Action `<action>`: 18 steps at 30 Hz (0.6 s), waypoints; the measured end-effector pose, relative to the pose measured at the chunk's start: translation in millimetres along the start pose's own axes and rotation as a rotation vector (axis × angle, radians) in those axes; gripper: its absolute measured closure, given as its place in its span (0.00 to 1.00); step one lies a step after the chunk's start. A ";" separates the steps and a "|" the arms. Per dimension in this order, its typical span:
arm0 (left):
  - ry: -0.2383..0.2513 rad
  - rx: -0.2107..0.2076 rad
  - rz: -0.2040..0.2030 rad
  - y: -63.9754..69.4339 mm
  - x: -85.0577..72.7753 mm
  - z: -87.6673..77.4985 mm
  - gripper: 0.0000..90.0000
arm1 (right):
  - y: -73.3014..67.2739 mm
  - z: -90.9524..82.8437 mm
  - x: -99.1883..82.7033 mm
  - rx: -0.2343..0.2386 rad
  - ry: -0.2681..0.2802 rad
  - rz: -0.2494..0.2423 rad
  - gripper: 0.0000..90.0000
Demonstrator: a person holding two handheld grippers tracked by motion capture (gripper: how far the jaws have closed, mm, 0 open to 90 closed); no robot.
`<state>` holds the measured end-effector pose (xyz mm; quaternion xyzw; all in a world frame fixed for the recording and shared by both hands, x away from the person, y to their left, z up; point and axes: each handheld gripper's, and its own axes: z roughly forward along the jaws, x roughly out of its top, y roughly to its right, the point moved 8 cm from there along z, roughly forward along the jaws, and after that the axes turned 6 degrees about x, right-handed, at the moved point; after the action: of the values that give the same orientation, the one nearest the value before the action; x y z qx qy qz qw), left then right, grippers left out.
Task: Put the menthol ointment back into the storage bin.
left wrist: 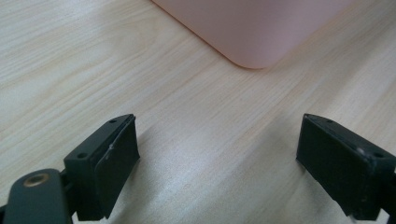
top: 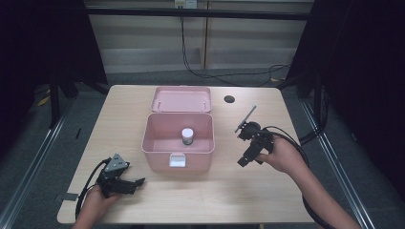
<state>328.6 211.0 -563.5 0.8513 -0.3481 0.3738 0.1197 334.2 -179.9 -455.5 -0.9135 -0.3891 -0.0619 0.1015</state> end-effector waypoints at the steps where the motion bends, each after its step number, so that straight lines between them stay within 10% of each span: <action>1: 0.000 0.000 0.000 0.0 0.0 0.0 0.14 | 1.5 0.6 -2.1 -0.003 0.001 0.001 0.17; 18: 0.000 0.001 0.000 0.0 0.0 0.0 0.14 | 21.4 6.8 -34.7 -0.011 0.051 0.059 0.17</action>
<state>328.6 211.0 -563.5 0.8514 -0.3478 0.3740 0.1194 326.0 -217.1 -471.7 -0.9232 -0.3590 -0.0845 0.1080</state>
